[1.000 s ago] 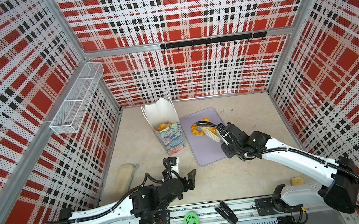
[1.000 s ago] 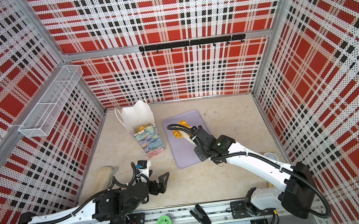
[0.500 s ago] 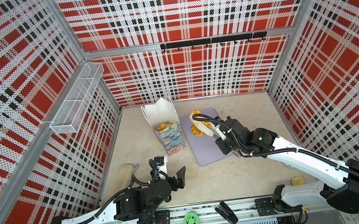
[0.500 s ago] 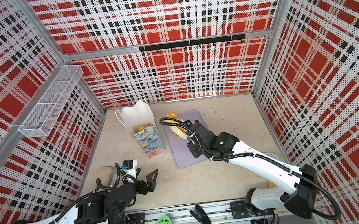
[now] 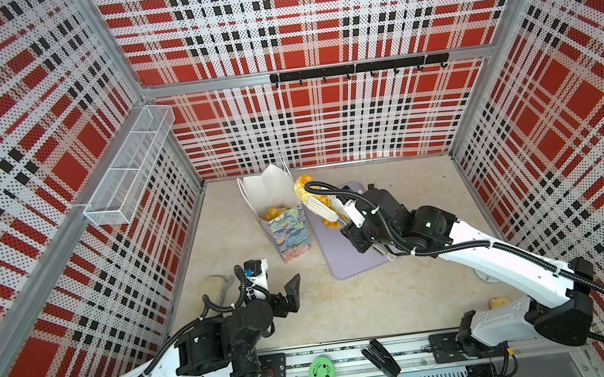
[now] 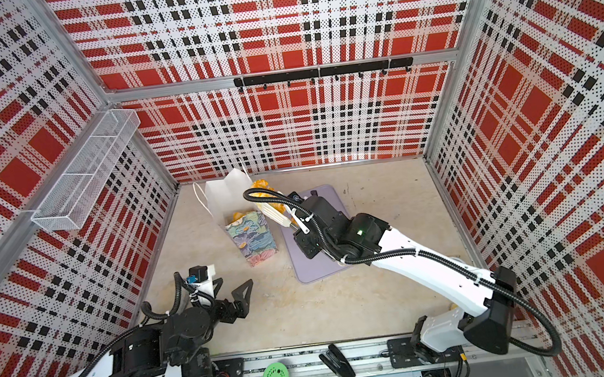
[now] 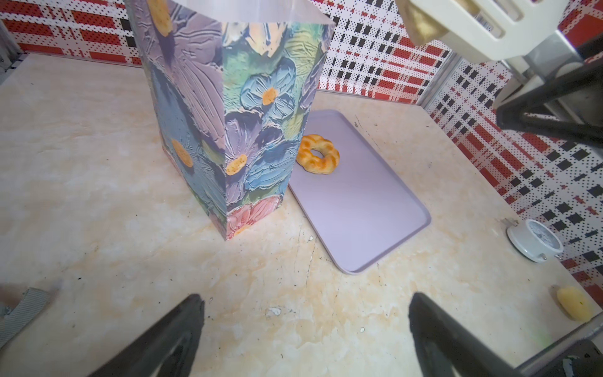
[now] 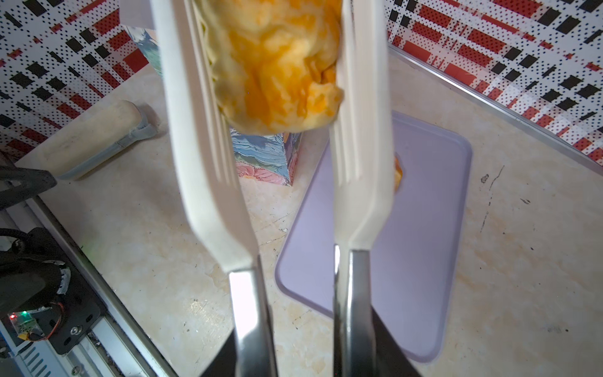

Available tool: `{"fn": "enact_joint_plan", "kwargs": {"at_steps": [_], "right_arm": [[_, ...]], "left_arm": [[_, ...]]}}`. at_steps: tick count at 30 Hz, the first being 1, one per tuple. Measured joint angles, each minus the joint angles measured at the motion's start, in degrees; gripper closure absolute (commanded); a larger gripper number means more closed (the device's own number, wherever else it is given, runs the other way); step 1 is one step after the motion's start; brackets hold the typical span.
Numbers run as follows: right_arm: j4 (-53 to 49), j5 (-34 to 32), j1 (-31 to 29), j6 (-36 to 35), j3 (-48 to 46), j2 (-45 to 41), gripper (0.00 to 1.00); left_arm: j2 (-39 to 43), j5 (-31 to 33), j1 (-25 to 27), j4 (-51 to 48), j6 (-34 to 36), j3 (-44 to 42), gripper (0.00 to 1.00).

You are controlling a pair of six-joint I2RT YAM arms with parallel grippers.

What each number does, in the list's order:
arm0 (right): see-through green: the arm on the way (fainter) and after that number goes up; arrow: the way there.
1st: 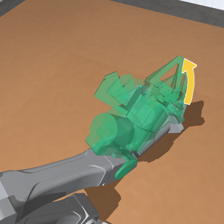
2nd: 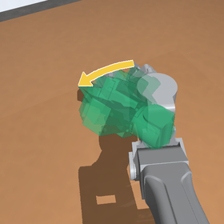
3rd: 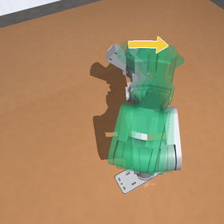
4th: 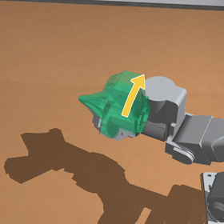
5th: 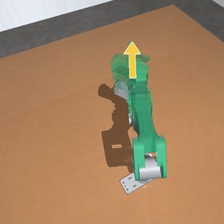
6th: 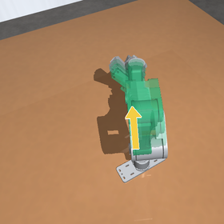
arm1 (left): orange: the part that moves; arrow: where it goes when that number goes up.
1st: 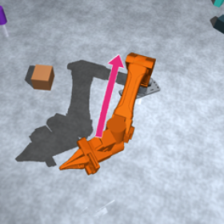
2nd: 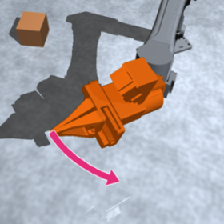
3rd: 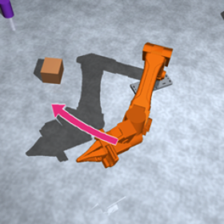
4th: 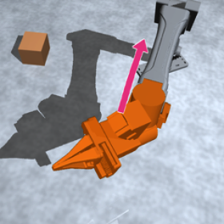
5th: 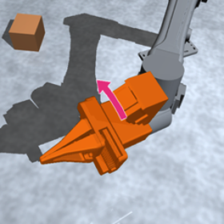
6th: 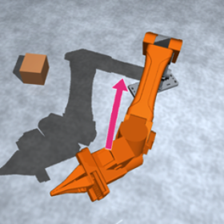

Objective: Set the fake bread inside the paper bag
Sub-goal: 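Open the tongs over the bag opening to drop the croissant inside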

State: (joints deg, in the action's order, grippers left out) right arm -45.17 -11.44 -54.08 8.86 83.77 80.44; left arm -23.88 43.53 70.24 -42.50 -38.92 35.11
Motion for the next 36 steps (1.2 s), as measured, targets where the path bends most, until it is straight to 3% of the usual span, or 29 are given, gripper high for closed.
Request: {"fn": "enact_joint_plan", "kwargs": {"at_steps": [8, 15, 28, 36], "right_arm": [[1.20, 2.38, -0.39, -1.05, 7.41, 7.10, 0.56], [1.14, 2.86, -0.48, -2.29, 14.97, 13.75, 0.55], [-3.21, 1.95, -0.11, -4.33, 28.44, 26.27, 0.53], [-5.62, 0.63, 0.17, -4.61, 31.65, 28.39, 0.42]], "left_arm": [[-0.85, -7.61, -9.92, 0.20, 2.32, 0.00, 0.01], [-1.92, -13.44, -15.54, 2.14, 3.65, 0.00, 0.01], [-4.63, -18.78, -20.37, 4.15, 4.70, -0.39, 0.01], [-4.63, -20.48, -21.24, 4.57, 4.70, -0.90, 0.01]]}}
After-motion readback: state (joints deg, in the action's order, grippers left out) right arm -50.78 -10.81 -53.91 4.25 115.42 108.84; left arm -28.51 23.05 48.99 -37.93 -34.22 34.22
